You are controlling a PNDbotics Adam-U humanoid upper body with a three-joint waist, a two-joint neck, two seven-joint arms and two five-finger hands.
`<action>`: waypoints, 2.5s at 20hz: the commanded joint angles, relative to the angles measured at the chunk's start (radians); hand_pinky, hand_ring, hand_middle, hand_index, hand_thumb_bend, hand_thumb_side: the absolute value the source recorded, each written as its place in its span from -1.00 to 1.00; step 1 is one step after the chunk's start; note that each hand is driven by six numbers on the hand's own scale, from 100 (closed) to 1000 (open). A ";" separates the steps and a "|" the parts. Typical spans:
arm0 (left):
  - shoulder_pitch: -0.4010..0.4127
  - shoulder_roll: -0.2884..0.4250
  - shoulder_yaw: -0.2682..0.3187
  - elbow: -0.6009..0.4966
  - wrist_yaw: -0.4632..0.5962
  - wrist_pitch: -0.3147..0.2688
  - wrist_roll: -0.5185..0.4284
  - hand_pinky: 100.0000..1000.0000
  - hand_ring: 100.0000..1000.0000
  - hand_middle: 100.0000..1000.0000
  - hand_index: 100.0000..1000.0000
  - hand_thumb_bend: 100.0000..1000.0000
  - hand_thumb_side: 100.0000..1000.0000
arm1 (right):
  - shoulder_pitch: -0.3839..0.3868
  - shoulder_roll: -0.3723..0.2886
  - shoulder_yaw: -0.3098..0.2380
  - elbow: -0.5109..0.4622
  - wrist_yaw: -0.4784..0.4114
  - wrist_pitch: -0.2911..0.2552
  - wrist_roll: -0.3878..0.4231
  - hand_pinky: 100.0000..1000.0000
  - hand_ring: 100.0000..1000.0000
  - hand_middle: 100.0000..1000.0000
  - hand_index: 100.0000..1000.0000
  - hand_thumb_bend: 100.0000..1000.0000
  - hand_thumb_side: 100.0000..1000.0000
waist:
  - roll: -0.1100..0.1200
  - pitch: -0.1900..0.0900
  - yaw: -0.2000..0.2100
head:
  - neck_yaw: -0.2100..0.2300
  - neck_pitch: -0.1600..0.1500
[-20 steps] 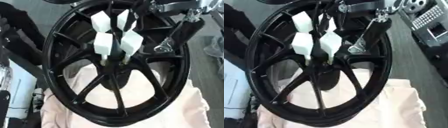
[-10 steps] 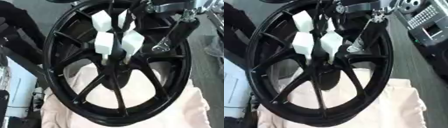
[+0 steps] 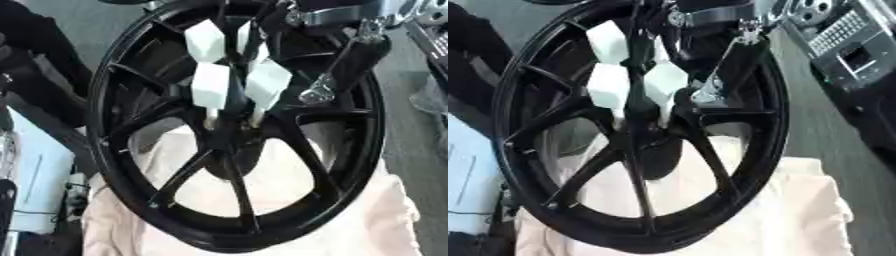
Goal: Pull the pin out of the wheel hub.
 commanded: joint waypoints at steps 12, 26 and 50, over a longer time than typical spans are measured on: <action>-0.014 0.015 0.009 -0.015 -0.001 -0.001 0.008 0.12 0.64 0.47 0.32 -0.45 0.36 | 0.003 -0.010 0.008 0.022 0.017 -0.053 0.037 0.37 0.08 0.21 0.46 -0.56 -0.80 | 0.000 -0.013 0.008 | -0.005 0.002; -0.015 0.018 0.005 -0.014 -0.001 0.001 0.005 0.12 0.64 0.48 0.32 -0.46 0.38 | 0.006 -0.030 0.004 0.030 -0.006 -0.068 0.037 0.26 -0.06 0.02 0.29 -0.88 -1.00 | 0.001 -0.009 0.007 | -0.012 -0.001; -0.014 0.020 0.004 -0.012 0.000 0.004 0.003 0.12 0.64 0.48 0.32 -0.46 0.39 | -0.041 -0.080 -0.077 -0.038 -0.115 0.028 0.037 -0.08 -0.37 -0.33 0.01 -1.00 -1.00 | 0.000 -0.011 0.003 | -0.025 -0.005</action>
